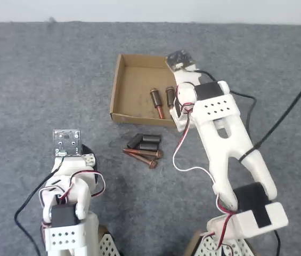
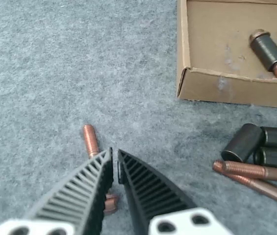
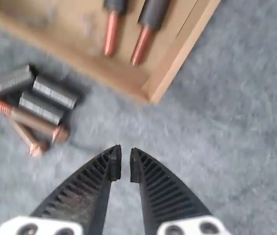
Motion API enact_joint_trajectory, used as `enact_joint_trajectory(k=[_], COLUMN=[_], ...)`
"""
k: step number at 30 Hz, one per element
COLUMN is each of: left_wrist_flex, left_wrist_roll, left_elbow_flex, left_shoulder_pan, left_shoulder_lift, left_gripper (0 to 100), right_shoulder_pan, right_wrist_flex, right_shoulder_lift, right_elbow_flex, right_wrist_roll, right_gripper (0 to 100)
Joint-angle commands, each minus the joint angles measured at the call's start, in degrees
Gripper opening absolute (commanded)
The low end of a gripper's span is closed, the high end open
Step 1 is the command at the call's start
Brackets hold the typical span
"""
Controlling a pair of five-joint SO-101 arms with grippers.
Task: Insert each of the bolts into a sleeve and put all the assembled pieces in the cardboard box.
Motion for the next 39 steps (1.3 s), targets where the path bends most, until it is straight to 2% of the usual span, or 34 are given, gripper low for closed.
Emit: enact_joint_trajectory(k=[1,5,13,20,30,35,39], left_wrist_flex=[-1.1,-1.1,-1.1,-1.1,-1.1,-1.1,-1.1], left_wrist_roll=[-0.4,-0.4,-0.4,-0.4,-0.4,-0.5,-0.5], left_elbow_flex=[-0.5,-0.5,-0.5,-0.5,-0.5,-0.5,-0.5], left_shoulder_pan=[-0.2,-0.2,-0.2,-0.2,-0.2,-0.2,-0.2], left_shoulder_lift=[-0.5,-0.5,-0.5,-0.6,-0.6,-0.6,-0.6], left_gripper=[1,1,1,1,1,1,1], right_shoulder_pan=[-0.7,-1.5,-5.3,-11.6,-12.7,-14.5,-15.1], right_wrist_flex=[2.9,0.4,-7.2,-12.6,-26.0,-27.4,-30.5], right_shoulder_lift=[-5.0,-8.7,-17.5,-15.1,-5.3,-2.4,-1.4], right_elbow_flex=[2.1,10.2,22.0,22.1,21.8,21.7,21.6], right_wrist_roll=[8.3,11.2,11.3,17.1,27.0,29.1,29.2], right_gripper=[0.7,0.7,1.1,7.0,8.0,15.0,15.1])
